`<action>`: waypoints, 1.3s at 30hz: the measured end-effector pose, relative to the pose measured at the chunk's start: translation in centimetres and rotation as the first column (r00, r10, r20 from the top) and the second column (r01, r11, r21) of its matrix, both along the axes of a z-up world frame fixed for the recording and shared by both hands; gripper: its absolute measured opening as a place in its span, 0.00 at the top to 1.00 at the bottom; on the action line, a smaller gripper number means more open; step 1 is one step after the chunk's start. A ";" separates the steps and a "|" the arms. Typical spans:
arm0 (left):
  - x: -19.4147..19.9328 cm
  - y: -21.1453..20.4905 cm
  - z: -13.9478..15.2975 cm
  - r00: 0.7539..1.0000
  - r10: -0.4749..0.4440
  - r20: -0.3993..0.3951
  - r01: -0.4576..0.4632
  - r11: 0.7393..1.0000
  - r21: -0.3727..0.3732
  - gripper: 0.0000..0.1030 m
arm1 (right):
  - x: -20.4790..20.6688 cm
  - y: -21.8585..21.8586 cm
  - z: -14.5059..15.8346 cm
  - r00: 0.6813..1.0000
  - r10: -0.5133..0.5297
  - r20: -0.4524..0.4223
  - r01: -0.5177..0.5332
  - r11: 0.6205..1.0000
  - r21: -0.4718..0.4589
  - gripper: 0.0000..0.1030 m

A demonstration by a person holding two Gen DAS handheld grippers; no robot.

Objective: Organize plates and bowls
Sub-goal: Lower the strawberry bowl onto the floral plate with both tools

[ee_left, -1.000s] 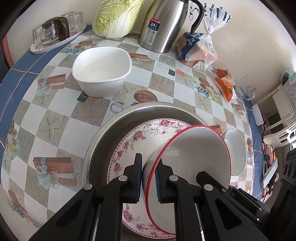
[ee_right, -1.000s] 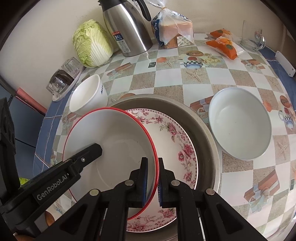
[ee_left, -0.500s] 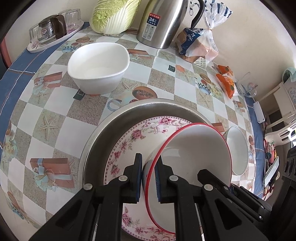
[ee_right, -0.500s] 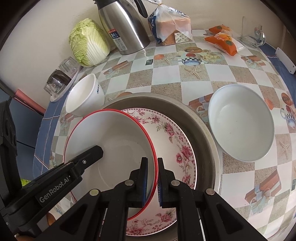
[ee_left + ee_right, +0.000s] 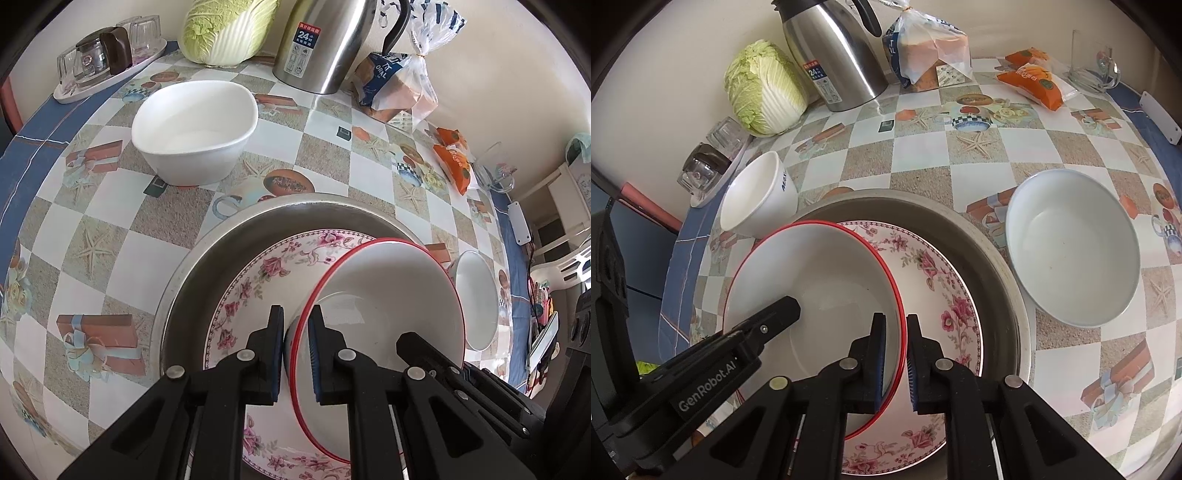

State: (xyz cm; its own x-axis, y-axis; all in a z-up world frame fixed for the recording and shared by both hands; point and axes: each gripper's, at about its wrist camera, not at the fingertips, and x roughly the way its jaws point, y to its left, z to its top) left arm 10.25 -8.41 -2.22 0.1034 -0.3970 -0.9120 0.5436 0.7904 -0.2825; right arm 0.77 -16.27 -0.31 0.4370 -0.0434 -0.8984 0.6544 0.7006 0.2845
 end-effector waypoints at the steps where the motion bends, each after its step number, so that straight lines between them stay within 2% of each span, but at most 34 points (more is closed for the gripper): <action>1: 0.0 0.0 -0.1 1.000 0.000 -0.003 0.000 1.000 0.001 0.89 | 0.1 0.0 0.0 1.000 -0.001 -0.002 0.001 1.000 -0.002 0.87; 24: 0.0 -0.4 -0.4 1.000 -0.007 0.019 0.007 1.000 0.031 0.89 | 0.6 0.1 0.1 1.000 0.002 -0.015 -0.003 0.999 -0.032 0.85; 31: 0.0 -0.1 0.6 0.998 -0.005 0.055 0.003 0.999 0.032 0.86 | 0.4 -0.2 0.5 1.000 -0.005 -0.007 0.004 0.999 -0.038 0.85; 39: -0.3 0.3 2.4 0.994 -0.006 0.109 0.005 1.000 0.013 0.86 | -0.6 -0.6 2.8 0.999 -0.024 0.039 0.027 0.996 -0.081 0.85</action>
